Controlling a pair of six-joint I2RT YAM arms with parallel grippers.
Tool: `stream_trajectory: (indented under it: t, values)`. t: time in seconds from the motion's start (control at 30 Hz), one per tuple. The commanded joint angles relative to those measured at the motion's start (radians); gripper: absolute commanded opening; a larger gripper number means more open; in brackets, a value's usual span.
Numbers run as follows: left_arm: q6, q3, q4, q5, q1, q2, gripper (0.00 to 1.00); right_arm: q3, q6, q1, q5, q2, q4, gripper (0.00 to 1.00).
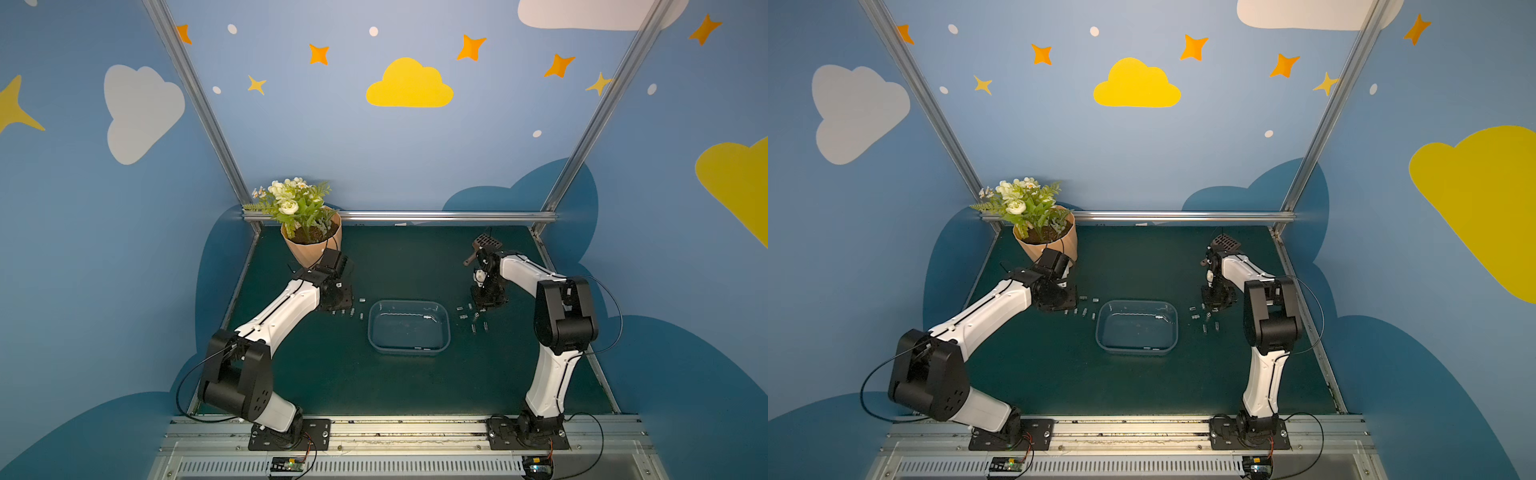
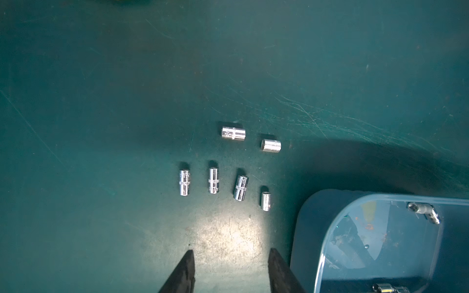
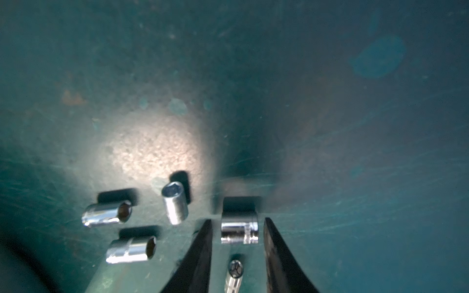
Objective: Take out the socket from the storage box
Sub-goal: Place the socket head at the center of the board, then pick up the socket head from the storage box.
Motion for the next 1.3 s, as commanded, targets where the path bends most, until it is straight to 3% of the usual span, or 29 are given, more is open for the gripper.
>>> stream_trajectory:
  t: [0.0,0.2,0.37,0.77,1.27]
  values:
    - [0.018,0.048,-0.026,0.019,-0.006,-0.046,0.48,0.013,-0.001,-0.005,0.009,-0.053,-0.038,0.36]
    - [0.032,0.100,-0.071,0.002,-0.049,-0.068,0.49,0.033,-0.001,-0.008,0.015,-0.132,-0.065,0.37]
    - [0.028,0.152,-0.073,-0.014,-0.162,-0.030,0.49,0.036,0.016,-0.007,-0.023,-0.189,-0.066,0.37]
    - [0.015,0.398,-0.090,-0.014,-0.411,0.274,0.50,-0.020,0.031,-0.006,-0.069,-0.253,-0.039,0.36]
    - [-0.030,0.583,-0.078,0.082,-0.502,0.588,0.51,-0.058,0.039,-0.006,-0.114,-0.250,-0.006,0.36]
